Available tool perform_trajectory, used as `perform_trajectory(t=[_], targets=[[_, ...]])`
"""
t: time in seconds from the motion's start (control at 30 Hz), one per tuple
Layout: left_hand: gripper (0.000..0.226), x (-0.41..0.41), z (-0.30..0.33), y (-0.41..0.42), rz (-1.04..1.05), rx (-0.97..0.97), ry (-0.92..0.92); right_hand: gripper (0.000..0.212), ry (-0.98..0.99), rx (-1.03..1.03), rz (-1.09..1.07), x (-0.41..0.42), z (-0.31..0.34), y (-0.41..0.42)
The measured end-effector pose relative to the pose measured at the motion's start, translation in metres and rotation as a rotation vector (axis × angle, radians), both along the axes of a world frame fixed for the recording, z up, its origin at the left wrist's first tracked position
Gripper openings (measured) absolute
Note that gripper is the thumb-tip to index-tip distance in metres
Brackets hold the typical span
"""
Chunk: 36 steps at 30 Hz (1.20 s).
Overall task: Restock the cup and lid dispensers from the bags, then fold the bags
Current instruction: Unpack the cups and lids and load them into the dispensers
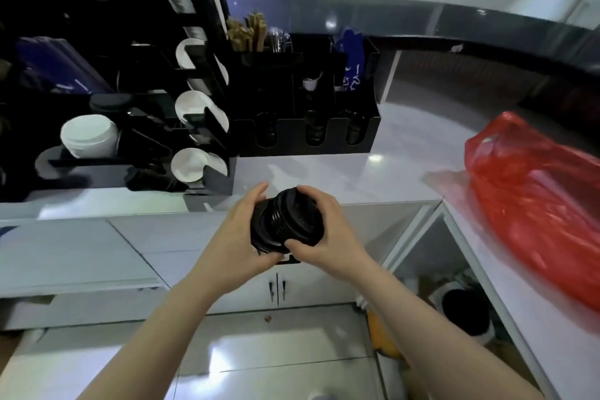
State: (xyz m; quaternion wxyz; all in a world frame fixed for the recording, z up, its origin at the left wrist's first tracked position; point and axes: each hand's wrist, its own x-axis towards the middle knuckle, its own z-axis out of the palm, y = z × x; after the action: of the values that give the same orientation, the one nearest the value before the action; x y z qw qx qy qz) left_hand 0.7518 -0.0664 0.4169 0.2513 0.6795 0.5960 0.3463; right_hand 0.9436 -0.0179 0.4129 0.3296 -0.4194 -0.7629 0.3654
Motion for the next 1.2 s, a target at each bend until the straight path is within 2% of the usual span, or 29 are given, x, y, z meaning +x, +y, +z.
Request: perform_trajectory(t=[0.13,0.43,0.73,0.9,1.03,1.2], targets=[[0.11,-0.008,0.011,-0.026,0.018,0.017,0.057,0.08,-0.026,0.084,0.106,-0.014,0.013,-0.017],[0.095,-0.031,0.028,-0.07,0.155,0.1,0.004,0.078,0.064,0.1,0.25,-0.063,0.022,-0.036],[0.087,-0.132,0.034,-0.109,0.214,0.283,-0.105,0.089,0.084,0.035,0.396,-0.176,0.037,-0.06],[0.097,-0.226,0.037,-0.116,0.202,0.227,-0.07,0.084,0.106,0.029,0.337,-0.271,0.043,-0.072],[0.105,-0.289,0.032,-0.11,0.155,0.153,0.059,0.082,0.124,0.03,0.225,-0.325,0.034,-0.074],[0.091,-0.324,0.018,-0.085,0.151,0.116,0.133,0.083,0.118,0.063,-0.067,-0.348,0.017,-0.054]])
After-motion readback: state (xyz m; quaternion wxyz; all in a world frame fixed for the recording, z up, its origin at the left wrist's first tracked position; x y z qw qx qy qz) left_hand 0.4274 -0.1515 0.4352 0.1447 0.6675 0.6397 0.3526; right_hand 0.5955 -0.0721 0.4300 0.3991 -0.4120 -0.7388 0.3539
